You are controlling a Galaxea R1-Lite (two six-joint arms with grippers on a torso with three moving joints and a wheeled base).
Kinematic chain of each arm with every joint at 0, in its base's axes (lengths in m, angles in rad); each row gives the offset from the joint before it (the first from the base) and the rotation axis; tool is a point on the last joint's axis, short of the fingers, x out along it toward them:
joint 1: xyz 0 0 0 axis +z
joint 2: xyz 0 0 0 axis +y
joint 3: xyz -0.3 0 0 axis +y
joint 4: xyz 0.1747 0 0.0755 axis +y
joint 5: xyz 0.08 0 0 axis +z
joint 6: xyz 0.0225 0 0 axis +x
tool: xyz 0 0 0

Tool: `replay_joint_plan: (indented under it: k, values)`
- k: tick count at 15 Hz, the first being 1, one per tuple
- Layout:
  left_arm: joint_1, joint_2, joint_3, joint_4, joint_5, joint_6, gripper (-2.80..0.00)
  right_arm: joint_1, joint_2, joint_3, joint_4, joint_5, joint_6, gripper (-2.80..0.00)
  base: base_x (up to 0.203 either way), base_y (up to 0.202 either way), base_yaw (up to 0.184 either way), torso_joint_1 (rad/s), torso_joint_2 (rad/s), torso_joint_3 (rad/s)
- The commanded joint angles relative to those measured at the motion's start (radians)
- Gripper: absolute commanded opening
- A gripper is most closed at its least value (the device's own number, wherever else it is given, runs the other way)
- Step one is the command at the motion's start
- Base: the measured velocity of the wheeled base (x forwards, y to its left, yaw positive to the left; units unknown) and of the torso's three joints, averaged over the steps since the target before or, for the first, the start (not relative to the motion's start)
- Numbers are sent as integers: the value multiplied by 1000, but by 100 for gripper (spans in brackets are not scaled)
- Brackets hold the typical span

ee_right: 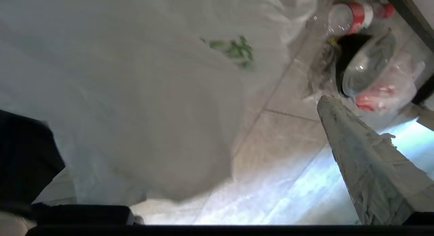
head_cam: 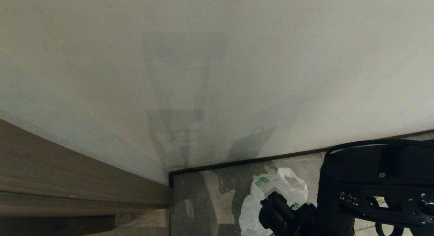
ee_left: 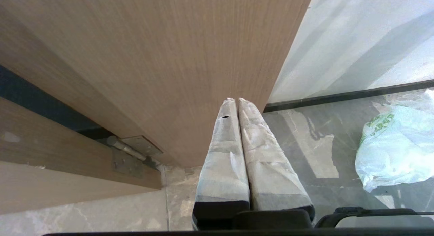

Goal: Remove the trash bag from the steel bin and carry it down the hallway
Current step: Put the trash bag at the door

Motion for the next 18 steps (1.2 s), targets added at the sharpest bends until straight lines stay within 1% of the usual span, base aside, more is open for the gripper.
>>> replay_joint_plan:
  k: [1, 5, 9, 13, 16, 18]
  values:
    - [0, 0, 0, 0, 0, 0, -280, 0, -58, 39, -2, 2, 0, 0, 0, 0, 0, 0, 0, 0]
    - [0, 0, 0, 0, 0, 0, -280, 1, -107, 128, 15, 19, 3, 0, 0, 0, 0, 0, 0, 0]
    - [0, 0, 0, 0, 0, 0, -280, 1, -178, 131, 33, 20, 30, 0, 0, 0, 0, 0, 0, 0]
    - [0, 0, 0, 0, 0, 0, -280, 7, -162, 94, 27, 18, 38, 0, 0, 0, 0, 0, 0, 0]
    - [0, 0, 0, 0, 0, 0, -280, 43, -200, 144, 58, 16, 57, 0, 0, 0, 0, 0, 0, 0]
    - [0, 1, 0, 0, 0, 0, -280, 44, -254, 161, 64, 16, 69, 0, 0, 0, 0, 0, 0, 0]
